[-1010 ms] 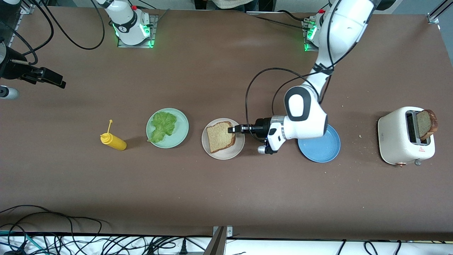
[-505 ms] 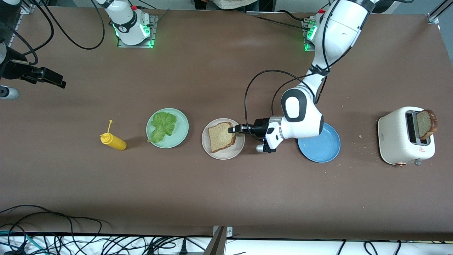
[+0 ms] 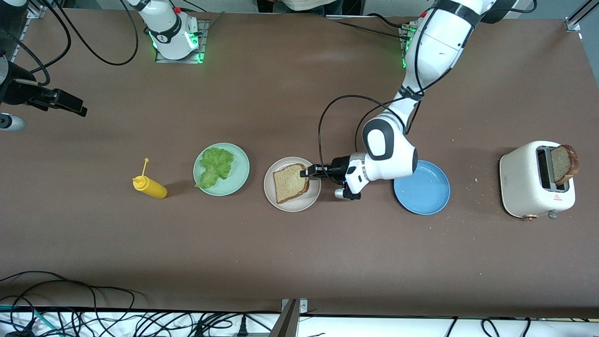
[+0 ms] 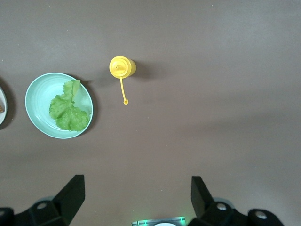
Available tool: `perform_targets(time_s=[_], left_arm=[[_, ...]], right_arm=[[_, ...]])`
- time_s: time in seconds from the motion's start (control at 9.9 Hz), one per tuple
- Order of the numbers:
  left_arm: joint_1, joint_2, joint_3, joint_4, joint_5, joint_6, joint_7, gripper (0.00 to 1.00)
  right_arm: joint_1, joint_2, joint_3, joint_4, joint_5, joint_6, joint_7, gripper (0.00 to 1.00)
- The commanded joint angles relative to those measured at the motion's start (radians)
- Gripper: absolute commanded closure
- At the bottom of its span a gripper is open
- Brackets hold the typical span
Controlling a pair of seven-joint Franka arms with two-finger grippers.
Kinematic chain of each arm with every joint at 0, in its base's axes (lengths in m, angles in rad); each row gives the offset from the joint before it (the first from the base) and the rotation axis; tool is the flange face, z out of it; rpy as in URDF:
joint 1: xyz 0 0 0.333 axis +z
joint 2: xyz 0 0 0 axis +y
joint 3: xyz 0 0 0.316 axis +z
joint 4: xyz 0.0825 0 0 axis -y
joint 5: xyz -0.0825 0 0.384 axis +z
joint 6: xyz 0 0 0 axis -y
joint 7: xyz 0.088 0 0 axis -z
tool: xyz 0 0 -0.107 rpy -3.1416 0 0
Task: Make sandwich on beige plate with both arms
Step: 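Carry the bread slice with the left gripper onto the beige plate, then release the bread and withdraw the left gripper while the right gripper reaches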
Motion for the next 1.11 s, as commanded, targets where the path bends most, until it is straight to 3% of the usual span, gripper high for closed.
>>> perform_targets(time_s=[0.0,0.1,0.2,0.3,0.4,0.71,1.01], left_arm=[[-0.023,0.007,0.01,-0.003,-0.047,0.038,0.054,1.0],[-0.022,0.007,0.011,-0.003,-0.047,0.038,0.075,1.0],[-0.015,0.007,0.011,-0.003,-0.045,0.038,0.112,0.81],[-0.011,0.007,0.011,-0.01,-0.036,0.036,0.152,0.24],[0.001,0.002,0.013,-0.022,-0.036,0.036,0.152,0.0],[0.04,-0.031,0.014,-0.065,-0.027,0.027,0.151,0.0],[0.112,-0.094,0.014,-0.101,0.118,-0.031,0.128,0.0]], right_arm=[[-0.004,-0.026,-0.004,-0.026,0.019,0.01,-0.01,0.0],[-0.004,-0.025,-0.004,-0.026,0.019,0.013,-0.011,0.0],[-0.004,-0.025,-0.004,-0.026,0.019,0.013,-0.011,0.0],[-0.004,-0.025,-0.003,-0.026,0.019,0.016,-0.011,0.0],[-0.004,-0.023,-0.003,-0.026,0.019,0.018,-0.01,0.0],[0.002,-0.014,0.006,-0.026,0.021,0.044,-0.01,0.0],[0.022,0.026,0.017,-0.026,0.021,0.111,-0.01,0.0]])
